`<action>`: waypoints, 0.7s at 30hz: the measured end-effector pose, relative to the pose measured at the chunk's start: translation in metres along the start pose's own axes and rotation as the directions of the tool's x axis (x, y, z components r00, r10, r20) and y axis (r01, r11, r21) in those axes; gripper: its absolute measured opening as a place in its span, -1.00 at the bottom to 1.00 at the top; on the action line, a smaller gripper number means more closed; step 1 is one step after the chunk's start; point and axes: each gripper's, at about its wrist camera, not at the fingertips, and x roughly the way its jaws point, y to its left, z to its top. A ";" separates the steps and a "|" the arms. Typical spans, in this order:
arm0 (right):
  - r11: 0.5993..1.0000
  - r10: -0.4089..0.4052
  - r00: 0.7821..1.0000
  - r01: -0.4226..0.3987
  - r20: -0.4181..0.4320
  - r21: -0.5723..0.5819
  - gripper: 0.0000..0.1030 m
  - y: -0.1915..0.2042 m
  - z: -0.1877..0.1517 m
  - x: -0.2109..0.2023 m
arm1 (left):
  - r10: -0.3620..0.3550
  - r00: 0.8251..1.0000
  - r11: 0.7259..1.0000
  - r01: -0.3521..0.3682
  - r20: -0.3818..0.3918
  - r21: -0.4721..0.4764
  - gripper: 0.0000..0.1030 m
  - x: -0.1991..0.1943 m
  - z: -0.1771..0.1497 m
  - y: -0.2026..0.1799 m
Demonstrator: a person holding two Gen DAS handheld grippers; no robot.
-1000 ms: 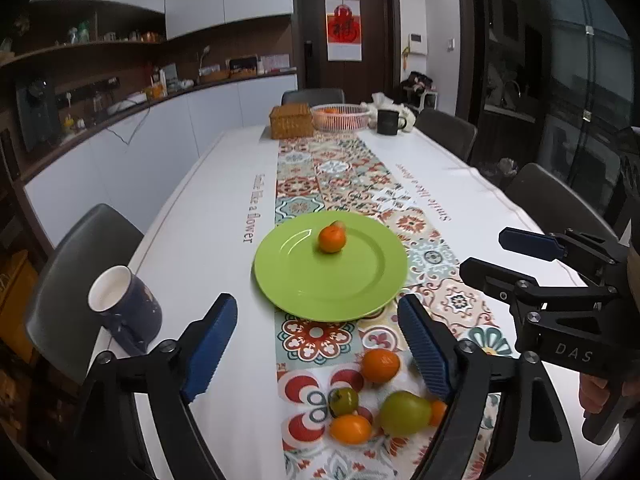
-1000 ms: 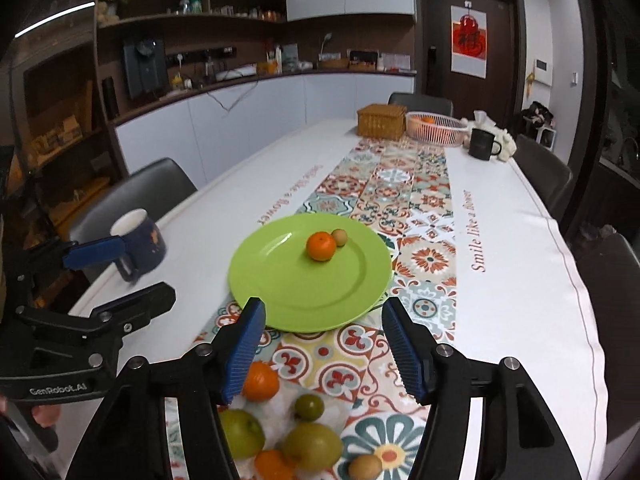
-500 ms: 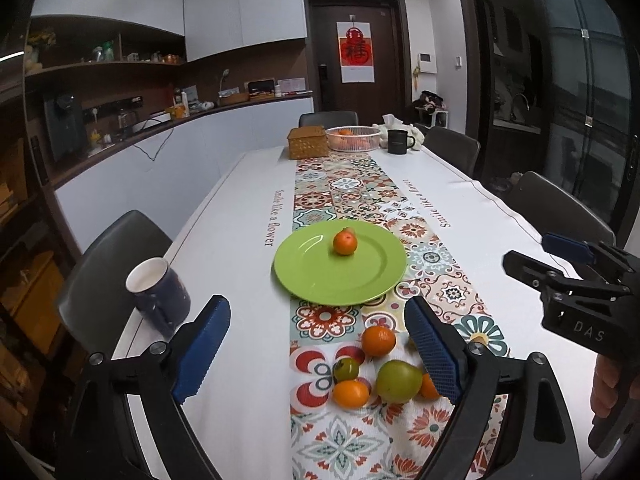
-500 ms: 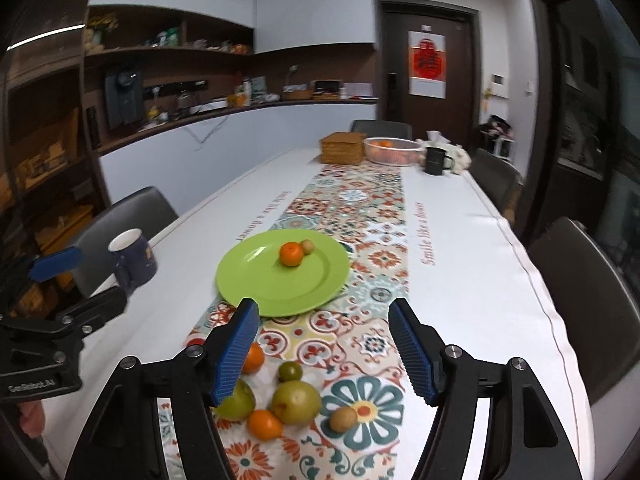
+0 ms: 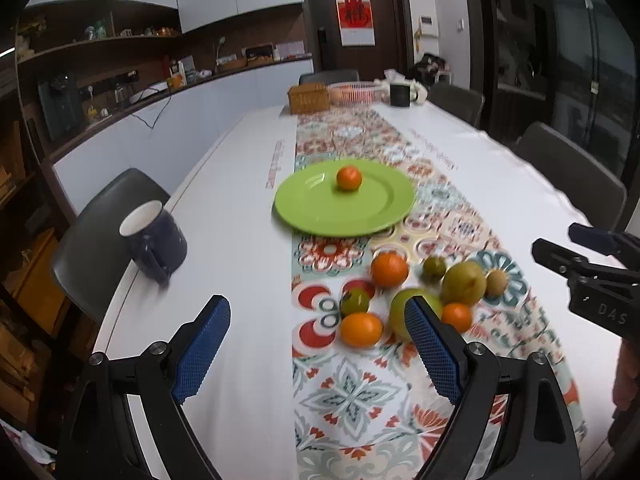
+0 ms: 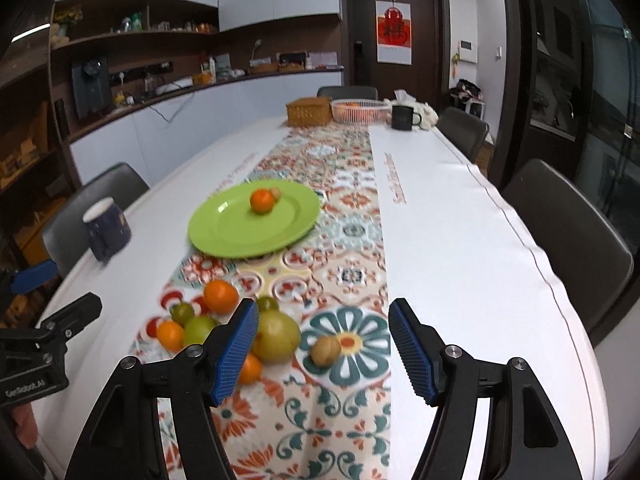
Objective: Organize fruits
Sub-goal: 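Move both open grippers back toward the fruit pile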
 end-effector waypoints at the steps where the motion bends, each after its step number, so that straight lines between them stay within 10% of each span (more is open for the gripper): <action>1: 1.000 -0.007 1.000 0.007 -0.012 -0.001 0.32 0.000 -0.003 0.002 | 0.000 1.000 1.000 0.001 -0.012 0.004 0.74 0.005 -0.003 -0.001; 21: 0.999 -0.041 0.977 0.036 -0.208 -0.024 0.29 -0.003 -0.033 0.069 | -0.078 0.983 0.995 0.087 -0.167 0.044 0.63 0.079 -0.026 -0.012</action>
